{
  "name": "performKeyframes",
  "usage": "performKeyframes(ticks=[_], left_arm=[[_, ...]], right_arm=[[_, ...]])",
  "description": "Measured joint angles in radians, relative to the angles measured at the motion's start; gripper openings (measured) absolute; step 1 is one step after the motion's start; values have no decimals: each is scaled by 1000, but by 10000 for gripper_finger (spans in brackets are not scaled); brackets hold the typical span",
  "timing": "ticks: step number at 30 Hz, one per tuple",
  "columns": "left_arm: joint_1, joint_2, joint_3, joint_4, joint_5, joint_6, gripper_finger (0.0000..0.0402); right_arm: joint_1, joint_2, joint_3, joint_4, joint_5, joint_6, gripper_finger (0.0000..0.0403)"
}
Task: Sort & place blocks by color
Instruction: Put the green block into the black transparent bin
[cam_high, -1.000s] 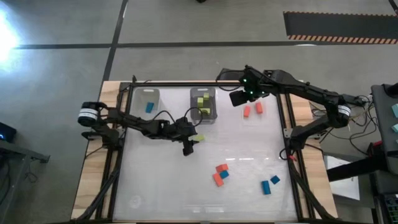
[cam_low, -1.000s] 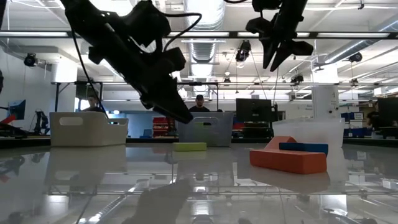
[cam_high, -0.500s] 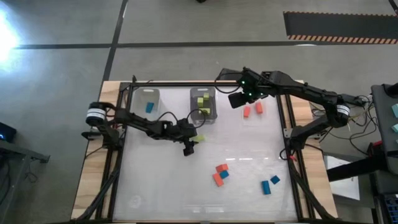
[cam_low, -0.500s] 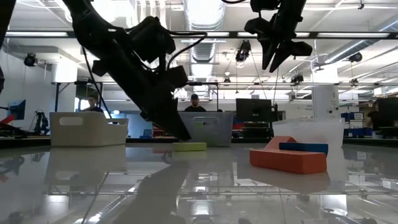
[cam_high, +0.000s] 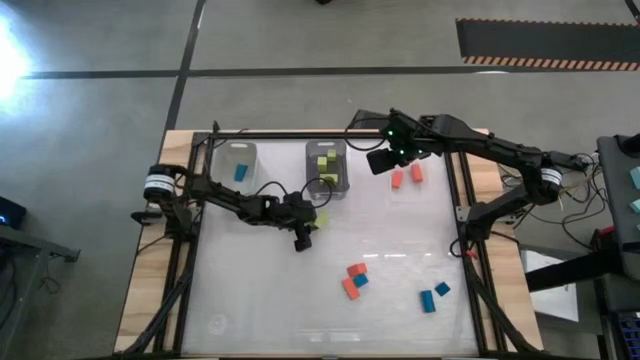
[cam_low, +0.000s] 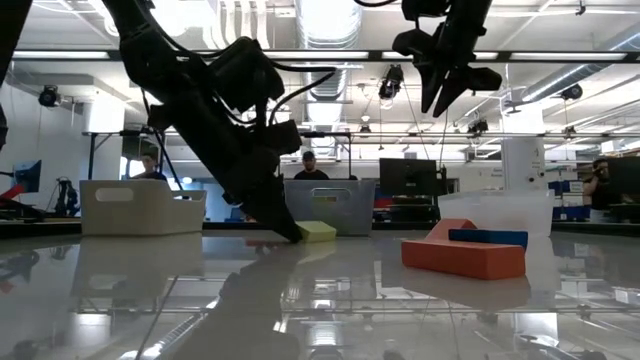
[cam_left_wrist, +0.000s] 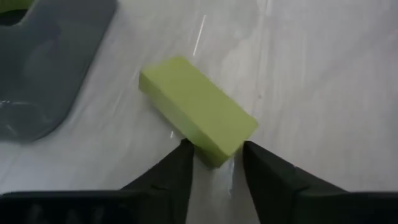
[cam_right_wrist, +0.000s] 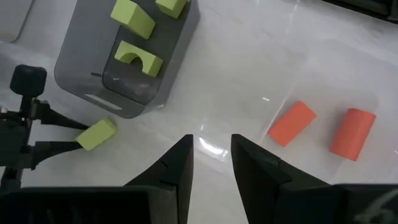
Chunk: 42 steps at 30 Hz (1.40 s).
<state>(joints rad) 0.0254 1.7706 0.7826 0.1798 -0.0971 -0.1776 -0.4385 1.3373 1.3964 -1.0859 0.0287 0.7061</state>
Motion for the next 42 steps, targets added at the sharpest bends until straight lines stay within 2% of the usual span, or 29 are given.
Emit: performKeyframes(ticks=[9,18,27,32,35,39,42], left_arm=[[-1,-43,-1,-22,54,-2,8],[-1,-239,-2,-15,53,7,1],[1,-506,-2,-8,64,18,0],[2,-611,1,0,64,34,0],[3,-651,-2,-11,62,22,0],[3,-658,-4,-43,58,-60,0],[3,-655,-3,-65,56,-170,0]], right_arm=[[54,-11,5,6,0,-10,98],[182,-75,6,139,0,-27,98],[305,-59,-5,588,-3,-179,98],[315,-36,-5,712,-3,-258,102],[314,-21,-5,702,-1,-244,111],[312,28,-5,575,17,-63,115],[331,83,-6,487,12,83,104]])
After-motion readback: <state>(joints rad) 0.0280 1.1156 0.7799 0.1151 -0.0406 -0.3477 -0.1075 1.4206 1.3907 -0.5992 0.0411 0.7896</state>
